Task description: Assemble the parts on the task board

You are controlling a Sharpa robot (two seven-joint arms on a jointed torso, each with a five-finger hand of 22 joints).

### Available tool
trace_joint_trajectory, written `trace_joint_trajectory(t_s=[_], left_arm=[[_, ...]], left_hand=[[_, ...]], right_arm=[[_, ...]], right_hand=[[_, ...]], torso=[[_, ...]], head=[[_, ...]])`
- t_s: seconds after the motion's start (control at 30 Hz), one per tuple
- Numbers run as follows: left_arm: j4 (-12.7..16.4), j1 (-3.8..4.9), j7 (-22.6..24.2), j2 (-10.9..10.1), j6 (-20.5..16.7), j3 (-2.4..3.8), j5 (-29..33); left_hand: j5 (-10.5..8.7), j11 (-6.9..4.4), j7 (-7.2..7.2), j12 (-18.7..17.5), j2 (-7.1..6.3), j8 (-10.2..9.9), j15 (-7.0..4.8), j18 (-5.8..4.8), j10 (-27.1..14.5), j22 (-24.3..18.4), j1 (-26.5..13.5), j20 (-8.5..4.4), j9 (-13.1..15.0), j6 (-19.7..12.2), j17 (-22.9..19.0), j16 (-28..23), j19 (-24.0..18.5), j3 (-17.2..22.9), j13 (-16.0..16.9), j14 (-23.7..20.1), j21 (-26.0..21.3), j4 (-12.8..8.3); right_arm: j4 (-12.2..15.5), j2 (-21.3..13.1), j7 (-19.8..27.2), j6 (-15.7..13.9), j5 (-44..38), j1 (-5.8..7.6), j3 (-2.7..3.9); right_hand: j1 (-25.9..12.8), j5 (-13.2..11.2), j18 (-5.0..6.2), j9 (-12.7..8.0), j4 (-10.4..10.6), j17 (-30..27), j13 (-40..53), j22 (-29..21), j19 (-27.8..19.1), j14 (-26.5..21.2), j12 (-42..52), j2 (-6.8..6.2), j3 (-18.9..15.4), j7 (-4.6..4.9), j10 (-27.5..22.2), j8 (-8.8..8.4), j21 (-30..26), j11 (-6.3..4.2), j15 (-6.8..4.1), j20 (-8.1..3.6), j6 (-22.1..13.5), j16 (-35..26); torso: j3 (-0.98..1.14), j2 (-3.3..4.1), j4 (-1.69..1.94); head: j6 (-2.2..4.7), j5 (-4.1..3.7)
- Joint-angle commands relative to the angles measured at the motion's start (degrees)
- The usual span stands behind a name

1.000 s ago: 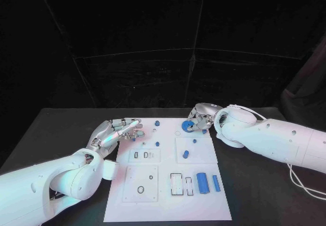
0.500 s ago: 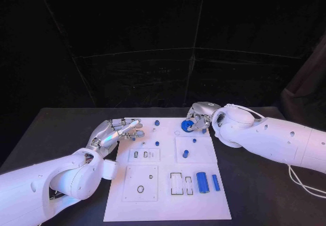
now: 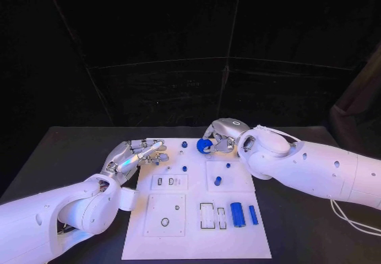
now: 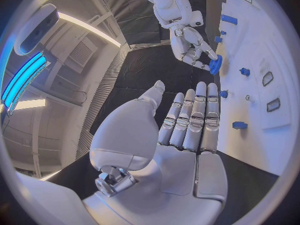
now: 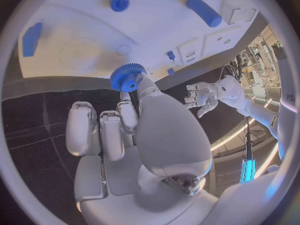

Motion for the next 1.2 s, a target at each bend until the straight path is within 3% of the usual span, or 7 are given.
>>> trace_joint_trajectory(t_s=[0.03, 0.13, 0.27, 0.63, 0.9, 1.2], left_arm=[[0.08, 0.08, 0.14, 0.09, 0.51, 0.04, -0.07], [-0.01, 0.08, 0.12, 0.24, 0.52, 0.04, -0.07], [-0.08, 0.08, 0.12, 0.35, 0.54, 0.05, -0.07], [-0.28, 0.08, 0.12, 0.57, 0.59, 0.05, -0.07], [-0.35, 0.08, 0.08, 0.62, 0.69, 0.05, -0.07], [-0.46, 0.08, 0.06, 0.69, 0.77, 0.05, -0.07]], left_hand=[[0.22, 0.13, 0.53, -0.29, 0.05, -0.16, 0.02, 0.81, 0.02, -0.07, 0.29, 0.18, -0.02, 0.25, -0.05, -0.33, 0.27, -0.03, -0.04, -0.11, -0.34, -0.46], [0.21, 0.13, 0.52, -0.31, 0.06, -0.17, 0.02, 0.81, 0.03, -0.08, 0.32, 0.18, -0.02, 0.26, -0.04, -0.35, 0.28, -0.02, -0.04, -0.1, -0.35, -0.5], [0.21, 0.13, 0.52, -0.31, 0.06, -0.17, 0.02, 0.81, 0.03, -0.08, 0.32, 0.18, -0.02, 0.26, -0.04, -0.35, 0.28, -0.02, -0.04, -0.1, -0.35, -0.5], [0.21, 0.13, 0.52, -0.31, 0.06, -0.17, 0.02, 0.81, 0.03, -0.08, 0.32, 0.18, -0.02, 0.26, -0.04, -0.35, 0.28, -0.02, -0.04, -0.1, -0.35, -0.5], [0.21, 0.13, 0.52, -0.31, 0.06, -0.17, 0.02, 0.81, 0.03, -0.08, 0.32, 0.18, -0.02, 0.26, -0.04, -0.35, 0.28, -0.02, -0.04, -0.1, -0.35, -0.5], [0.21, 0.13, 0.52, -0.31, 0.06, -0.17, 0.02, 0.81, 0.03, -0.08, 0.32, 0.18, -0.02, 0.26, -0.04, -0.35, 0.28, -0.02, -0.04, -0.1, -0.35, -0.5]], right_arm=[[0.31, 1.64, -0.64, -4.11, -2.43, 0.12, 0.04], [-0.33, 3.65, -0.91, -4.42, -2.8, 0.12, 0.04], [-1.31, 5.53, -0.93, -3.95, -3.06, 0.12, 0.03], [-5.95, 10.9, -1.14, 0.83, -3.09, -0.02, -0.28], [-8.02, 12.46, -1.34, 2.74, -3.28, -0.05, -0.34], [-8.58, 13.38, -1.2, 4.73, -3.44, -0.06, -0.38]], right_hand=[[-1.15, -0.24, -0.96, 0.2, 0.75, 3.84, 0.26, 0.07, 0.39, 3.91, -0.32, -0.7, 0.2, -1.28, 1.65, -0.31, 0.32, -1.38, -0.27, -0.12, 2.48, 0.37], [-1.28, -0.3, -0.96, 0.19, 0.82, 3.83, 0.28, 0.08, 0.39, 3.91, -0.32, -0.77, 0.24, -1.28, 1.66, -0.34, 0.32, -1.37, -0.27, -0.12, 2.48, 0.36], [-1.34, -0.32, -0.95, 0.18, 0.85, 3.77, 0.23, 0.03, 0.36, 3.9, -0.39, -0.8, 0.26, -1.27, 1.63, -0.36, 0.3, -1.37, -0.27, -0.11, 2.47, 0.34], [-1.63, -0.55, -0.95, 0.04, 0.9, 3.47, 0.01, 0.06, 0.35, 3.83, -0.79, -1.13, 0.56, -1.08, 1.44, -0.85, 0.3, -1.24, -0.2, -0.07, 1.92, 0.2], [-2.22, -0.95, -0.94, -0.03, 1.02, 3.25, -0.39, -0.03, 0.24, 3.77, -1.44, -1.68, 0.7, -0.85, 1.05, -1.3, 0.24, -1.02, -0.02, 0.06, 1.47, 0.08], [-3.34, -1.11, -0.91, -0.05, 1.17, 3.26, -0.7, -0.13, 0.1, 3.76, -2.08, -2.87, 0.42, -0.63, 0.66, -1.86, 0.16, -0.78, 0.21, 0.28, 0.93, 0.04]], torso=[[-0.03, 0.04, 0.13], [0.02, 0.08, -0.05], [0.04, 0.07, -0.01], [0.08, 0.06, -0.02], [0.11, 0.07, -0.09], [0.12, 0.05, -0.1]], head=[[0.06, 0.19], [0.01, 0.35], [-0.16, 0.4], [-0.5, 0.79], [-0.68, 0.9], [-0.9, 0.89]])
